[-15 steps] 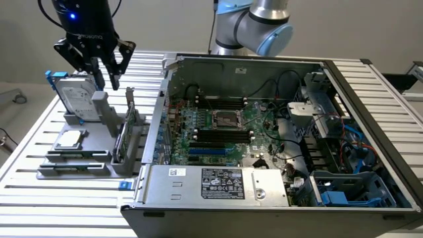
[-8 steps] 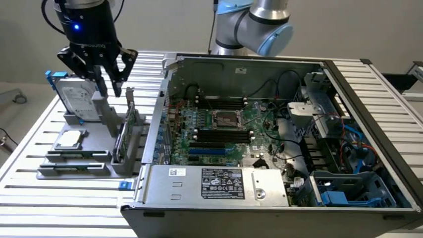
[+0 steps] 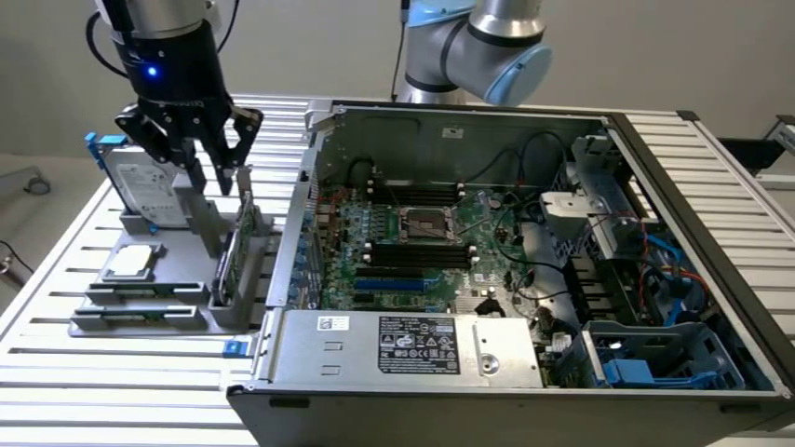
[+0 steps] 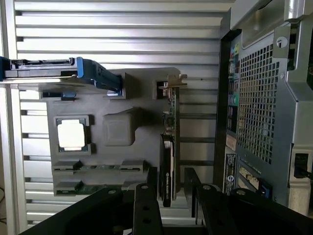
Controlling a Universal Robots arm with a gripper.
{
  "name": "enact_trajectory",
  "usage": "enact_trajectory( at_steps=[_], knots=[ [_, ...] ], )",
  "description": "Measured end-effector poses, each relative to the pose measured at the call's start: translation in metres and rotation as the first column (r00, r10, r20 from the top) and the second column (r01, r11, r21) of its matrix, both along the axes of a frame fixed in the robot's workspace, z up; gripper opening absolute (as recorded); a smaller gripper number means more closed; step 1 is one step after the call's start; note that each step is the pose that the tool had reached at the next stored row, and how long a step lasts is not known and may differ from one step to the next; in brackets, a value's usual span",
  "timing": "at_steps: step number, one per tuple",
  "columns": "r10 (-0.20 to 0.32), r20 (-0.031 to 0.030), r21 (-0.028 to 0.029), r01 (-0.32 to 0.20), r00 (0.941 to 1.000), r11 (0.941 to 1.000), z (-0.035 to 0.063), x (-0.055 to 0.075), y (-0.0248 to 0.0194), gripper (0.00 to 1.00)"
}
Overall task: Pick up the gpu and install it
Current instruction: 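Pick up the gpu and move the gpu toward the slot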
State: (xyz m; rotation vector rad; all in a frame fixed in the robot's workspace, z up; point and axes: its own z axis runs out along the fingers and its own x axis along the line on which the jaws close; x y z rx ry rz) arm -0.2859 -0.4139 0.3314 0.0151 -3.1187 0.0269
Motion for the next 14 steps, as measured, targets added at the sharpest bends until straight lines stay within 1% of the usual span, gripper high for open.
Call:
enact_trajectory(
  at_steps=[14],
  knots=[
    [0.013,0.0000,0.0000,-0.013,0.9999,0.9999,-0.0255,0.000,-0.0001,0.36]
  ],
)
